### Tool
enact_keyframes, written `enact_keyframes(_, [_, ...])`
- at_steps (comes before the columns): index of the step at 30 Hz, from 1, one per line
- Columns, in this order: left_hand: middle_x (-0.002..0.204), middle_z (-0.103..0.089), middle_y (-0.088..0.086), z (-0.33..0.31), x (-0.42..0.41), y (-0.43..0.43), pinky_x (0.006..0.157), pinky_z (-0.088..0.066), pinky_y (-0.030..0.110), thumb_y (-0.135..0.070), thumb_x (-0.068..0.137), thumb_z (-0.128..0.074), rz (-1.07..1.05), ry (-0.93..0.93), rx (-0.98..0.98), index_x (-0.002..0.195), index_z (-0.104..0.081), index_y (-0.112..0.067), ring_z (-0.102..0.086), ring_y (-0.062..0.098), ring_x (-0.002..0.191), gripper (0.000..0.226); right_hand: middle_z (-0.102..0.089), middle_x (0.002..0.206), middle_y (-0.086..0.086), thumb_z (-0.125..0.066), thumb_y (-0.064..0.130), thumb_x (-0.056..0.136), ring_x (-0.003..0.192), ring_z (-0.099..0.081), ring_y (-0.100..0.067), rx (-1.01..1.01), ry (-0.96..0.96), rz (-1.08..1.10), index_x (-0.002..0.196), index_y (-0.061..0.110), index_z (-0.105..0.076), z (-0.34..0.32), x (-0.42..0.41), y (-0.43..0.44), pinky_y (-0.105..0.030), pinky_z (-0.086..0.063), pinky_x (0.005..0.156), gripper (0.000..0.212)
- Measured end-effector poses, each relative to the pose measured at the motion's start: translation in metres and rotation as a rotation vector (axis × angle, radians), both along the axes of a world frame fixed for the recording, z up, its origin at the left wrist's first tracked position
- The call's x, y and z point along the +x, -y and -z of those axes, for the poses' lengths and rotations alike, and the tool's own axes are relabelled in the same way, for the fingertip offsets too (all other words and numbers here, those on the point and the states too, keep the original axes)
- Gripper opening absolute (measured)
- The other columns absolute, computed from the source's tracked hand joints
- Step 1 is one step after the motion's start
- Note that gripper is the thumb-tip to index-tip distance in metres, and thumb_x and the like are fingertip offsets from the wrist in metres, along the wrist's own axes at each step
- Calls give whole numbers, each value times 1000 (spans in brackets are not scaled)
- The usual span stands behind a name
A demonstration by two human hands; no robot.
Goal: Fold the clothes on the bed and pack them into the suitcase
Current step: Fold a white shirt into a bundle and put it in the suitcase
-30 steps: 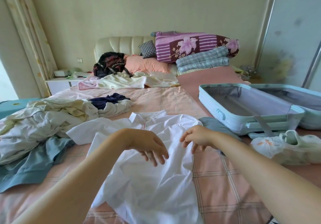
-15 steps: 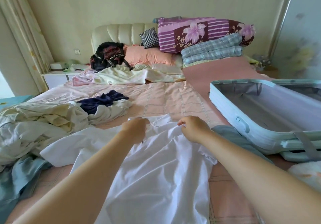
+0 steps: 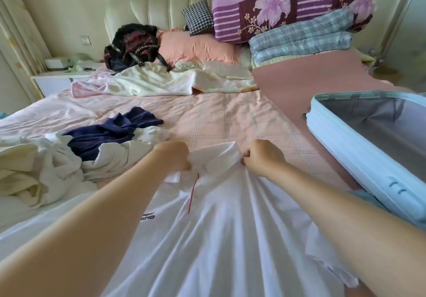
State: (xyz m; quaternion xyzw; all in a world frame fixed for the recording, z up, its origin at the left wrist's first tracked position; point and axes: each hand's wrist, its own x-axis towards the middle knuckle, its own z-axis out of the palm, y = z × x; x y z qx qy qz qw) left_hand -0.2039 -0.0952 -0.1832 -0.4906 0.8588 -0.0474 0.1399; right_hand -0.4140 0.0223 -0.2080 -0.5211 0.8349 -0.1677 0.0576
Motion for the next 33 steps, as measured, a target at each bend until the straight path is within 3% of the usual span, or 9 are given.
enact_keyframes(5, [117, -59, 15, -7, -13, 32, 80, -52, 39, -15, 96, -53, -120, -348, -210, 116, -60, -5, -60, 32, 105, 24, -60, 86, -2, -52, 18, 95, 82, -54, -29, -286, -58, 84, 91, 19, -65, -13, 6, 30, -31, -37, 66, 14])
enact_keyframes(8, [138, -40, 16, 6, -22, 18, 89, -51, 42, -2, 88, -53, -220, -502, -34, 136, -44, -10, -55, 36, 115, 49, -70, 101, -5, -53, 18, 91, 97, -64, -31, -116, 43, -87, 97, 17, -69, -2, 5, 37, -31, -43, 71, 17])
enact_keyframes(11, [147, -30, 11, 19, -26, -2, 91, -48, 41, -13, 91, -55, -135, -500, 61, 145, -32, -16, -47, 35, 126, 59, -70, 120, 2, -60, 17, 85, 114, -62, -21, 36, 229, -250, 121, 24, -68, -3, 2, 13, -30, -48, 91, 38])
enact_keyframes(15, [154, -30, 2, 15, -33, -44, 103, -39, 43, -29, 98, -49, 45, -550, -54, 149, -32, -22, -38, 28, 135, 55, -59, 135, 5, -62, 23, 90, 123, -56, -18, -17, 208, -143, 136, 25, -59, -19, -14, -37, -27, -43, 97, 46])
enact_keyframes(17, [154, -34, -1, 12, -42, -72, 105, -36, 43, -33, 99, -47, 133, -556, -46, 150, -31, -25, -40, 26, 135, 54, -55, 139, 2, -63, 35, 87, 123, -54, -21, 55, 65, -47, 134, 27, -57, -25, -23, -63, -34, -45, 99, 48])
enact_keyframes(22, [157, -33, -3, 12, -71, -138, 112, -28, 40, -35, 101, -45, 314, -539, 13, 152, -30, -25, -32, 22, 142, 54, -60, 115, -4, -63, 60, 76, 100, -59, -25, 344, -193, 190, 114, 18, -61, -39, -19, -127, -31, -43, 74, 57])
enact_keyframes(26, [155, -36, -1, 18, -85, -169, 109, -29, 39, -33, 102, -42, 367, -523, 31, 150, -32, -24, -36, 24, 138, 50, -65, 107, -6, -59, 25, 89, 95, -63, -26, 233, -25, 221, 102, 13, -59, -43, -14, -140, -29, -44, 70, 18])
enact_keyframes(30, [158, -30, 0, 11, -90, -179, 111, -29, 40, -38, 103, -39, 345, -563, 61, 153, -25, -21, -31, 24, 142, 55, -64, 124, -15, -53, 10, 94, 113, -62, -33, 40, 88, 342, 121, 2, -60, -64, -26, -139, -33, -49, 81, 28])
enact_keyframes(33, [161, -21, 0, 10, -96, -179, 112, -28, 46, -48, 99, -40, 268, -564, 133, 152, -22, -28, -23, 24, 145, 59, -62, 126, -12, -43, 13, 97, 115, -60, -33, -27, -39, 336, 125, 9, -56, -72, -45, -146, -33, -43, 82, 32])
